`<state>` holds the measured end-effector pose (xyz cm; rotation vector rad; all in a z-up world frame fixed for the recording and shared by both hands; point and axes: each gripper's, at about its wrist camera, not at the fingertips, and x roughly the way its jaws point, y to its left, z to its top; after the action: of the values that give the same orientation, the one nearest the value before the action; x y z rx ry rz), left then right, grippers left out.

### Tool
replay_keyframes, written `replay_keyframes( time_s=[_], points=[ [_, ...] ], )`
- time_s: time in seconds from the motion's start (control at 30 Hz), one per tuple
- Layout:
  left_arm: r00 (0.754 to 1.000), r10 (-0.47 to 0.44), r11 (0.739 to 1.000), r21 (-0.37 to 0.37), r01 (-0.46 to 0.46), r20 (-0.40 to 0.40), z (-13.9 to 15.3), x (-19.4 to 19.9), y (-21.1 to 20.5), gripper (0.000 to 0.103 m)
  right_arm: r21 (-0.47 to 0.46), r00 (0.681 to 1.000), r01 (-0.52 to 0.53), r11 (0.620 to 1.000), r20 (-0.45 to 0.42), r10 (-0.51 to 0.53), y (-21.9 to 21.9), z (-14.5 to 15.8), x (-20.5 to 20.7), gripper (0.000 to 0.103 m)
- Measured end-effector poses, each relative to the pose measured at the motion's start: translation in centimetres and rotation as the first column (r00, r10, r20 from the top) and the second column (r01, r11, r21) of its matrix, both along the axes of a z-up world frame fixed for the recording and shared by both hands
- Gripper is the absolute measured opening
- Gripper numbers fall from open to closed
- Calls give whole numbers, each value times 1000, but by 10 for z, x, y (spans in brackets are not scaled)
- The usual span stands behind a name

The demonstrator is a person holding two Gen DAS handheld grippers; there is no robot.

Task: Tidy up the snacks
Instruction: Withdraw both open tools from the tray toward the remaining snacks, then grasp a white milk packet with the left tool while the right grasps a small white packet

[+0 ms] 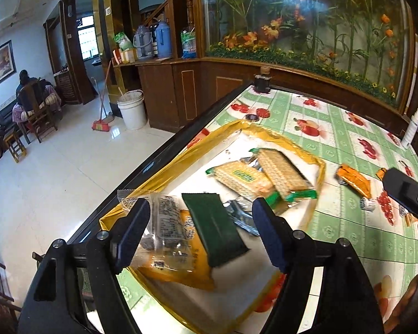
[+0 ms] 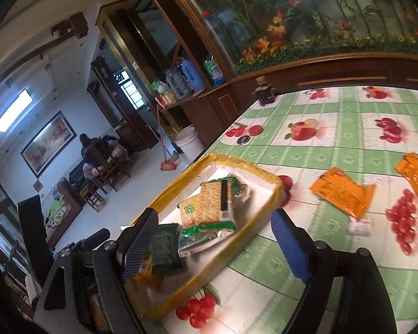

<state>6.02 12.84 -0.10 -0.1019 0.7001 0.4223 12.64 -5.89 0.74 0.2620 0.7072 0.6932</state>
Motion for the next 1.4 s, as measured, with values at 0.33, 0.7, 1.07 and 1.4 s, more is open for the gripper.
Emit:
replay_keyframes(
  time_s=[0.33,0.7,1.07,1.4],
  points=[
    [997,-76,997,26,75,15,10,-9,-46,76,49,991,137,989,-10,-137,-95,-3,-37,87],
    [989,-147,986,87,145,10,15,-16,-92,83,76,971,238,968,-45,-235,-156,-22,-59,89],
    [984,-178,978,102,180,-26,9,-13,-111,82,106,956,291,951,-67,-285,-197,-36,-70,90],
    [980,-189,978,80,194,-59,0,-9,-117,82,62,944,325,944,-84,-319,-210,-48,-71,93]
  ],
)
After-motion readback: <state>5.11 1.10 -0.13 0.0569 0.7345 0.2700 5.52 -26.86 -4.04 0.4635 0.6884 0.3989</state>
